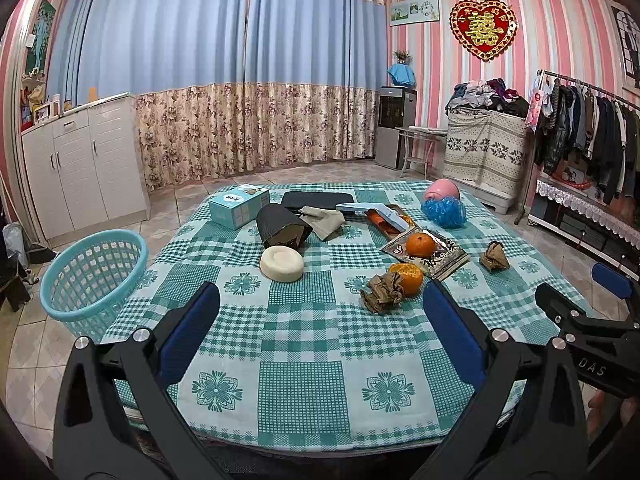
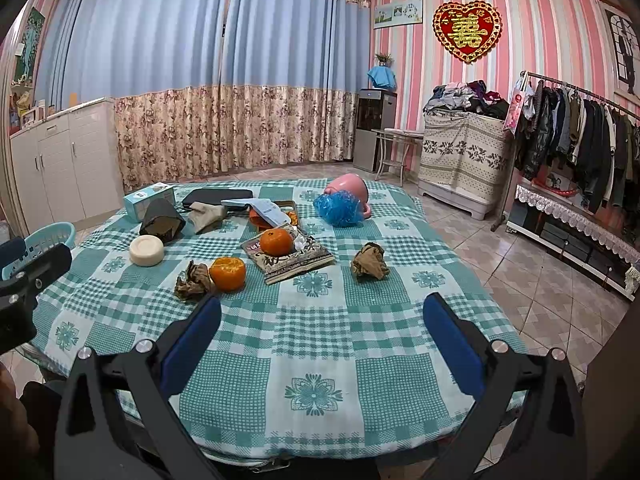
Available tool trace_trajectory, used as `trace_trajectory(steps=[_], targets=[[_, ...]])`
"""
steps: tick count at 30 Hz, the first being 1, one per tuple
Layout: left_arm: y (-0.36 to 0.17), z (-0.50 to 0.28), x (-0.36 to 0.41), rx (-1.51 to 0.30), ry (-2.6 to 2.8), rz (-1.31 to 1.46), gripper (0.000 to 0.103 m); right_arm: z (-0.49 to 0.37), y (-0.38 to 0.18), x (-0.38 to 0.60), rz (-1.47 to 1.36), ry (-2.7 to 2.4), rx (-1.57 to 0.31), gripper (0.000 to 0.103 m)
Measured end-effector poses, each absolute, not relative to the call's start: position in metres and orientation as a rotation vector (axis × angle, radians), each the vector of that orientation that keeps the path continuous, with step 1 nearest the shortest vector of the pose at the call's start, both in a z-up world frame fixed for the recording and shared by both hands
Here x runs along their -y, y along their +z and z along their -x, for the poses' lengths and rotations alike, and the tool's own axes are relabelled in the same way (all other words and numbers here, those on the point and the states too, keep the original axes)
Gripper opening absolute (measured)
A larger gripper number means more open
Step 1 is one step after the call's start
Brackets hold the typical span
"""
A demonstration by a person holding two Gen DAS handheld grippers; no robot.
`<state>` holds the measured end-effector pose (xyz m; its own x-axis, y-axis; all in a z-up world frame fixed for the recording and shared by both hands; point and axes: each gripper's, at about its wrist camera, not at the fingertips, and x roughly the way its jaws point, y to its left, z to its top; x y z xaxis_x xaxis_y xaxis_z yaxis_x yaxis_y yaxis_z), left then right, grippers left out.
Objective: Collect trash
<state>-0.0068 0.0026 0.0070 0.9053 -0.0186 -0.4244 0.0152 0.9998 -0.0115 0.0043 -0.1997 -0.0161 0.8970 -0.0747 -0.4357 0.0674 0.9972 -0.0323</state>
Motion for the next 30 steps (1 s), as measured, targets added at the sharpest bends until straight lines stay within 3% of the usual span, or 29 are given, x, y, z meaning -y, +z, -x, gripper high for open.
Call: trace_trajectory(steps=[30], targets=[[0.0026, 0.0056, -0.0009, -0.441, -0.017, 0.006, 0.098, -0.0055, -0.0241, 0.2006, 0.017, -0.073, -0.459, 0.099]])
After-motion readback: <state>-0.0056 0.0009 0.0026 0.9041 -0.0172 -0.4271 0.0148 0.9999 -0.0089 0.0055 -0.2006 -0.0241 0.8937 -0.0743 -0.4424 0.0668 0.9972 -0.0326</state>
